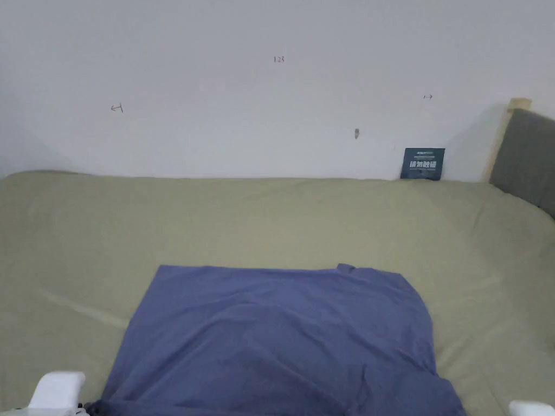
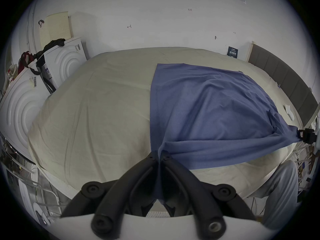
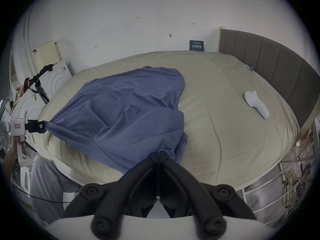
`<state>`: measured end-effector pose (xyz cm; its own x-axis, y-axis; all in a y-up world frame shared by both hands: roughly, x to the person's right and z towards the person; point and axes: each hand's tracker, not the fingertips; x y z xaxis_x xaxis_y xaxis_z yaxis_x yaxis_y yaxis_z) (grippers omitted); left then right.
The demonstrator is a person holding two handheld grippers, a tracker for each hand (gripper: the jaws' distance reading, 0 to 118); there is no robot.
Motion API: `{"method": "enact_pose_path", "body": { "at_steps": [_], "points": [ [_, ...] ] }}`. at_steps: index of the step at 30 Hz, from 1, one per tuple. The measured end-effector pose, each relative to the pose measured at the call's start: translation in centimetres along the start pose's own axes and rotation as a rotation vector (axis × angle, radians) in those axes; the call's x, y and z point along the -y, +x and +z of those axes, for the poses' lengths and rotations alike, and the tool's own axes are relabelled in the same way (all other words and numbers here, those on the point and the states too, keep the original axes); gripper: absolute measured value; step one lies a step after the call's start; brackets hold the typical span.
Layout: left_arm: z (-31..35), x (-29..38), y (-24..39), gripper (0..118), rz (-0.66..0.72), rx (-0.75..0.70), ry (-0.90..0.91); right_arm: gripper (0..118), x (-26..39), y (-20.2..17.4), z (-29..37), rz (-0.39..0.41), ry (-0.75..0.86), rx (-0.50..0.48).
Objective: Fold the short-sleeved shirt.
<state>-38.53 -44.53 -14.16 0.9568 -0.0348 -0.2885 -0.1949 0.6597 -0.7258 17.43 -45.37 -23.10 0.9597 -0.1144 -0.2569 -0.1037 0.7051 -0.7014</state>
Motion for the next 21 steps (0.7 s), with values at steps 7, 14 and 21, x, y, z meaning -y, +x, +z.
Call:
{"method": "enact_pose_path", "body": {
  "at_steps": [7,14,21],
  "points": [
    [-0.2,0.4,0.5,93,0.026,0.022,-0.020,98,-0.5,-0.1,-0.5,-0.007,-0.010,0.005],
    [3.4,-1.4,2.5,114,0.087,0.072,0.120,116,-3.3,-1.5,1.7,-0.052,0.128,-0.023],
    [8.6,-4.2,5.7,113,0.016,-0.015,0.509,115,-7.8,-6.4,6.5,0.040,0.410,0.035]
  ]
}}
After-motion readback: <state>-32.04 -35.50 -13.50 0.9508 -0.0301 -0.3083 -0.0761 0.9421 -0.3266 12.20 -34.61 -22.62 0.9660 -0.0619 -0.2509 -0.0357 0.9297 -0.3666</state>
